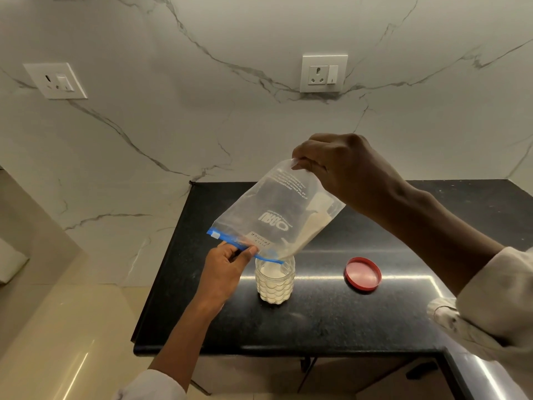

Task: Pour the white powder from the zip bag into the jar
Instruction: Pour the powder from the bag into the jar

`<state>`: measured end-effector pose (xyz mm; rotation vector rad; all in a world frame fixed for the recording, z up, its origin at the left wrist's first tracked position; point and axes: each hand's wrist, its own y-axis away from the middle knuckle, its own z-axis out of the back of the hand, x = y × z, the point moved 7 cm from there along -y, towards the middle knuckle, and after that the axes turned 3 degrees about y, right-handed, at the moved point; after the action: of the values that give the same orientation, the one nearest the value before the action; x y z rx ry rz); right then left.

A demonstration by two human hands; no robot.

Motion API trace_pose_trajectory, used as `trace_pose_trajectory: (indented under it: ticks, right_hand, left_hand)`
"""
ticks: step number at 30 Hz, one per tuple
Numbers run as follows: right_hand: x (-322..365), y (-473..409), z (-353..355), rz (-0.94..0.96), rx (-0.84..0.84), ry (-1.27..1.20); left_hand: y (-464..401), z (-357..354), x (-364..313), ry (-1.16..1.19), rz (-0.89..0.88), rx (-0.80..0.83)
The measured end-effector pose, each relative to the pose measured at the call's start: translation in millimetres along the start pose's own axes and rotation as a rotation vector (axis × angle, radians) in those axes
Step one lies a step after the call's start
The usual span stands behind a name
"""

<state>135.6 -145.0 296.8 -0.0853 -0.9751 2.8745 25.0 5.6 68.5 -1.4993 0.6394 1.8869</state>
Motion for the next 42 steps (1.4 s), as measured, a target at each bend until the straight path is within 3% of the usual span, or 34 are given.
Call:
trace_pose_trajectory:
  ticks: [42]
  right_hand:
    - [1.6, -1.8, 1.0, 0.015, -0.001, 0.000]
  left_hand:
    - [2.8, 0.9, -0.8, 0.016, -0.008, -0.016]
